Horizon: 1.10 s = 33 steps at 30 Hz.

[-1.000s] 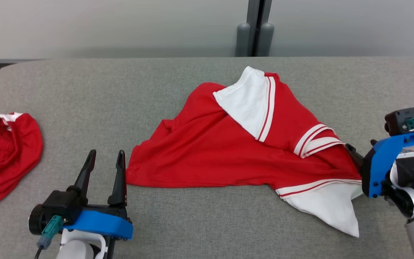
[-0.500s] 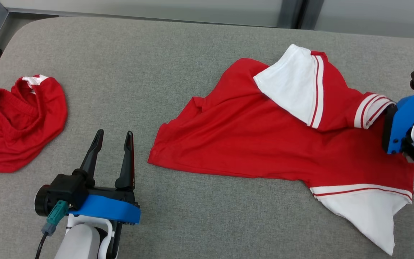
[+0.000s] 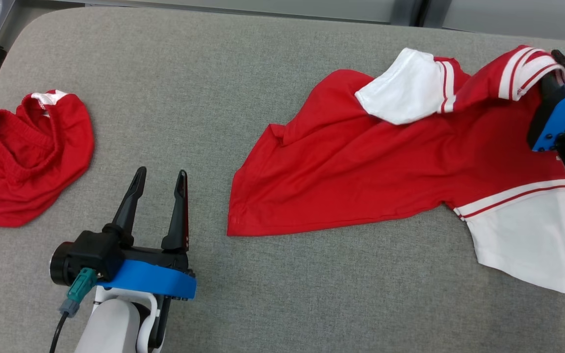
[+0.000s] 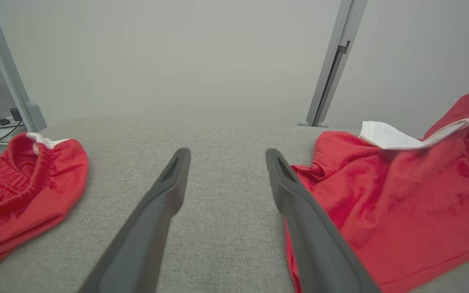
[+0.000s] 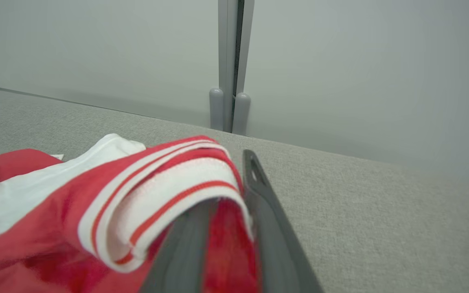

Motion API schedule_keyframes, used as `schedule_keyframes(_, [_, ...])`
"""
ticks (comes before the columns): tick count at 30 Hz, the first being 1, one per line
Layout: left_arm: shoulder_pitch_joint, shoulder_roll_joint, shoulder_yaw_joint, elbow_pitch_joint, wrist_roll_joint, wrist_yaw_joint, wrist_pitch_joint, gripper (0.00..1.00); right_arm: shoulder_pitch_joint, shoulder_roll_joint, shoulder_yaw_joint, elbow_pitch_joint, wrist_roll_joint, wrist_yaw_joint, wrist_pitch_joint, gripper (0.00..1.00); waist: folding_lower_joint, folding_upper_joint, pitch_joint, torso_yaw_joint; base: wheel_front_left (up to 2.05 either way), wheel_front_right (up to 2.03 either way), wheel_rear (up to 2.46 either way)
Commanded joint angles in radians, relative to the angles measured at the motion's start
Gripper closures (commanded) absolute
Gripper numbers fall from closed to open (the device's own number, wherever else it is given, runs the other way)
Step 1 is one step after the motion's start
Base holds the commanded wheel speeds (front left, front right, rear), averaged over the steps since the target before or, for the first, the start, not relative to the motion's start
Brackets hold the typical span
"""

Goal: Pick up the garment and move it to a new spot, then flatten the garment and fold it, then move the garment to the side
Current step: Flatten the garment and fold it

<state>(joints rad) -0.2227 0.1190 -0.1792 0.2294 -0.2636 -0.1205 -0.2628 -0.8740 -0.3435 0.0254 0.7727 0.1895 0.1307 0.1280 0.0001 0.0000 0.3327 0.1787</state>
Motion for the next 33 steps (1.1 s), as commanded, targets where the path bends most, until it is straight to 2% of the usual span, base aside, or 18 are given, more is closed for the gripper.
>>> schedule_keyframes(1, [-0.013,-0.002,-0.003,-0.002,0.006,-0.003,-0.003,0.00,-0.010,0.005,0.002,0.011,-0.002,0.000,-0.007,0.00,-0.0001,0.0000,-0.001,-0.001,0.00,0.00,0.00])
schedule_keyframes(7, [0.014,-0.005,0.006,0.020,0.006,-0.004,-0.003,0.00,0.069,0.044,-0.009,0.074,0.061,0.000,-0.054,0.00,-0.0001,0.0000,-0.060,-0.018,0.00,0.00,0.00])
schedule_keyframes(11, [0.045,-0.003,0.027,0.036,-0.001,0.002,-0.003,0.00,0.176,0.089,-0.034,0.040,0.128,0.000,-0.115,0.00,-0.0001,0.0000,-0.118,-0.049,0.00,0.00,0.00])
schedule_keyframes(15, [0.082,0.004,0.045,0.047,-0.006,0.006,-0.003,0.00,0.304,0.125,-0.014,-0.073,0.162,0.000,-0.196,0.00,-0.0001,0.0000,-0.169,-0.088,0.00,0.00,0.00])
schedule_keyframes(21, [0.134,0.014,0.058,0.063,-0.002,0.009,-0.003,0.00,0.518,0.165,-0.041,-0.293,0.138,0.000,-0.281,0.00,-0.0001,0.0000,-0.249,-0.139,0.00,0.00,0.00])
schedule_keyframes(27, [0.183,0.022,0.079,0.074,-0.015,0.020,-0.003,0.00,0.702,0.224,-0.072,-0.483,0.087,0.000,-0.255,0.00,-0.0001,0.0000,-0.309,-0.183,0.00,0.00,0.00])
schedule_keyframes(33, [0.217,0.029,0.095,0.092,-0.030,0.038,0.009,0.00,0.823,0.261,-0.078,-0.590,0.047,0.000,-0.191,0.00,-0.0001,0.0000,-0.343,-0.213,0.00,0.00,0.00])
